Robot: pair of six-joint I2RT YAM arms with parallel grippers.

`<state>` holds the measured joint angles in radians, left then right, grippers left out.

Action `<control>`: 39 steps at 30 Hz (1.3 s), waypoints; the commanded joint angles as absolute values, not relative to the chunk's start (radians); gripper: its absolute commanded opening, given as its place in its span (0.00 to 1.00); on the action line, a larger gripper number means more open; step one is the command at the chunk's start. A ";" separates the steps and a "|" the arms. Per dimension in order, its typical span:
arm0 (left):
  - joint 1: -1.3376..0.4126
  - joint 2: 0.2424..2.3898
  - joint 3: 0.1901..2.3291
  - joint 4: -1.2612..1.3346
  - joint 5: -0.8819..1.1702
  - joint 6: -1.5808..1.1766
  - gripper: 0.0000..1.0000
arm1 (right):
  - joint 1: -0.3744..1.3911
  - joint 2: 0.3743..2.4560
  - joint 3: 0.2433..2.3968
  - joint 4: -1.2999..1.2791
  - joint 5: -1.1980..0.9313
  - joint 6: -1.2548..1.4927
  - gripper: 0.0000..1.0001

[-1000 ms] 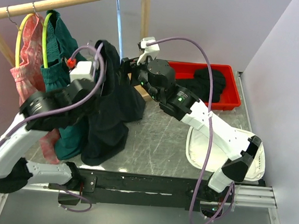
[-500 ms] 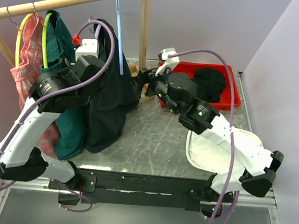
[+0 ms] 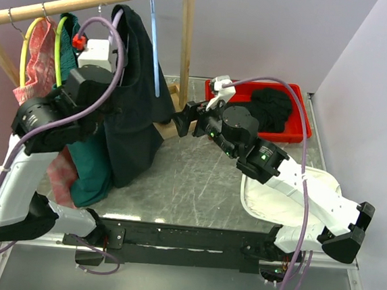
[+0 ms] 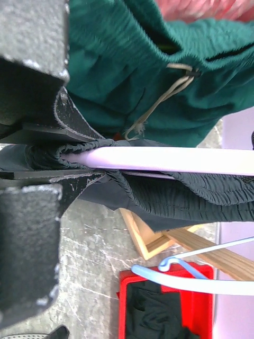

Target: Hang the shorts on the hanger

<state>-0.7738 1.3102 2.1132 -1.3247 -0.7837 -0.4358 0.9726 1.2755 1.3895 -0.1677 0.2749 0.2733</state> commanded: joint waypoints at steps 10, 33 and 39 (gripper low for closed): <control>-0.700 1.281 2.171 -1.120 -0.816 -0.327 0.01 | 0.976 1.229 1.393 -0.121 0.216 0.295 0.86; -0.427 1.433 2.281 -0.991 -0.497 -0.296 0.01 | 0.974 1.213 1.364 -0.134 0.209 0.314 0.86; -0.359 1.466 2.296 -0.989 -0.411 -0.301 0.01 | 0.974 1.210 1.364 -0.138 0.207 0.318 0.86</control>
